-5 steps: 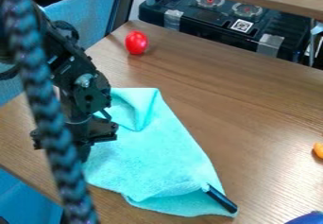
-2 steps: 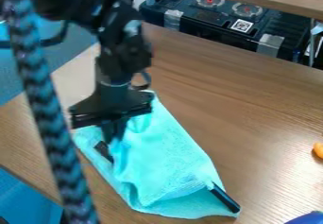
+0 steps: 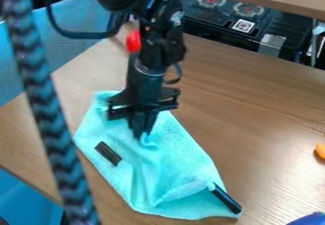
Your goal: Unfold the cloth from left to right
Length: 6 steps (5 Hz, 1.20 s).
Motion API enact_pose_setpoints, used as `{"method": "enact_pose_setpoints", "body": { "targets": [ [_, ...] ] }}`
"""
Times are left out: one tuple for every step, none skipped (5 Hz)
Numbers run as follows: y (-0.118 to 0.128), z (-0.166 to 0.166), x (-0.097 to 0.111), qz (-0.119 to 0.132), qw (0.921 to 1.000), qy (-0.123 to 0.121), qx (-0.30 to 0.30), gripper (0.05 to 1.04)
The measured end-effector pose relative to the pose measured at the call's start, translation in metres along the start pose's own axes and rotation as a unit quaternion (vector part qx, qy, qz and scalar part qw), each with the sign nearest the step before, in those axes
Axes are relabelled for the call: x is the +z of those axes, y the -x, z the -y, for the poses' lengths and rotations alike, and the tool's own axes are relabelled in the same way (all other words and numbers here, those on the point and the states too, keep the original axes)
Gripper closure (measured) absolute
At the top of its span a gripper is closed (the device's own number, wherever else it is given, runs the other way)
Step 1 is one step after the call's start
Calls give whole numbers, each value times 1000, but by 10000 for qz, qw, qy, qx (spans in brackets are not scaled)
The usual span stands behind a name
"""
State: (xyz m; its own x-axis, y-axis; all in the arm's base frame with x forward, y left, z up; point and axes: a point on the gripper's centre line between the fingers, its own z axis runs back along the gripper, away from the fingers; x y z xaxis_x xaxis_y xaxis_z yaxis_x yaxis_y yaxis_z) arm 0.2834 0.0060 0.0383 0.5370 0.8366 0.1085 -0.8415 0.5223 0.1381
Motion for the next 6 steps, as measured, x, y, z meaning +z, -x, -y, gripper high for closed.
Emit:
{"method": "enact_pose_setpoints", "body": {
  "targets": [
    [5,26,11,-140,9998,91,-54,1029],
    [4,46,30,-212,9993,323,8,1029],
    [6,64,42,-161,9988,458,-44,1029],
    [9,81,47,-87,9984,545,-115,1029],
    [19,94,59,-56,9970,718,-265,1029],
    [27,104,72,-73,9956,867,-339,1029]
  ]
}}
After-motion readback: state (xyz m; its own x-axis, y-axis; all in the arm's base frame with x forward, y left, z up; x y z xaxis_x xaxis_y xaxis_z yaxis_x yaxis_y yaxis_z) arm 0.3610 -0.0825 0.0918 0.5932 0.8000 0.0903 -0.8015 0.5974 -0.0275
